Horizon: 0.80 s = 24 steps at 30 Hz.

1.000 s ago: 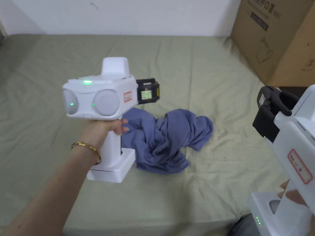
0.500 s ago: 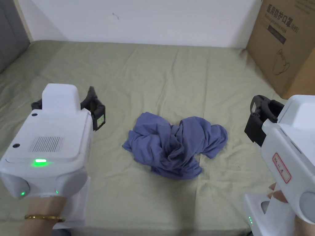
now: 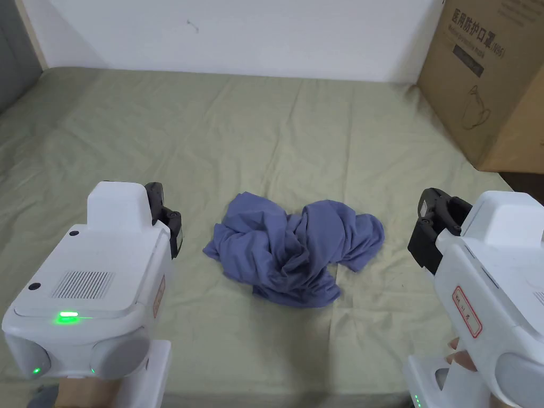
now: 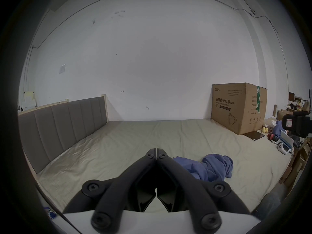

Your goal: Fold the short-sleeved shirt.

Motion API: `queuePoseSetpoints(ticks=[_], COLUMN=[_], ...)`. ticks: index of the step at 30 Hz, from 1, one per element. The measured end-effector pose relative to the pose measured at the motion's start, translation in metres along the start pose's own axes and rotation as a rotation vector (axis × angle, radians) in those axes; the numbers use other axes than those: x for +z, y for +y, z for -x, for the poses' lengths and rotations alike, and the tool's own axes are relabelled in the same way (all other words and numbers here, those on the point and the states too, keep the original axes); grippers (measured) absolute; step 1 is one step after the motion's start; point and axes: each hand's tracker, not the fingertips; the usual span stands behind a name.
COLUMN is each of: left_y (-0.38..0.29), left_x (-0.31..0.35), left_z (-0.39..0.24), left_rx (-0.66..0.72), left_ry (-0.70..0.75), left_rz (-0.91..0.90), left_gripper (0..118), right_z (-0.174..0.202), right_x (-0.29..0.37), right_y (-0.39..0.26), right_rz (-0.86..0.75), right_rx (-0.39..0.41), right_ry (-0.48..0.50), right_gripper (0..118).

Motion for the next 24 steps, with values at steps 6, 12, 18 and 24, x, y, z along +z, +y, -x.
queuePoseSetpoints(ticks=[6, 12, 18, 24], left_y=[0.003, 0.010, -0.009, -0.053], left_x=[-0.020, -0.098, -0.195, -0.271], left_z=[0.002, 0.008, -0.004, -0.024], left_rx=[0.044, 0.122, 0.088, 0.110], left_ry=[0.008, -0.053, -0.082, -0.077], left_rz=[0.118, 0.422, 0.676, 0.869], left_gripper=[5, 112, 118, 118], right_z=[0.000, -0.002, -0.006, -0.015], right_x=[-0.001, -0.008, -0.020, -0.035], right_y=[-0.002, -0.001, -0.002, -0.009], right_rz=[0.021, 0.032, 0.051, 0.097], right_rx=[0.015, 0.021, 0.023, 0.030], right_ry=[0.010, 0.009, 0.002, -0.033], right_gripper=[0, 0, 0, 0])
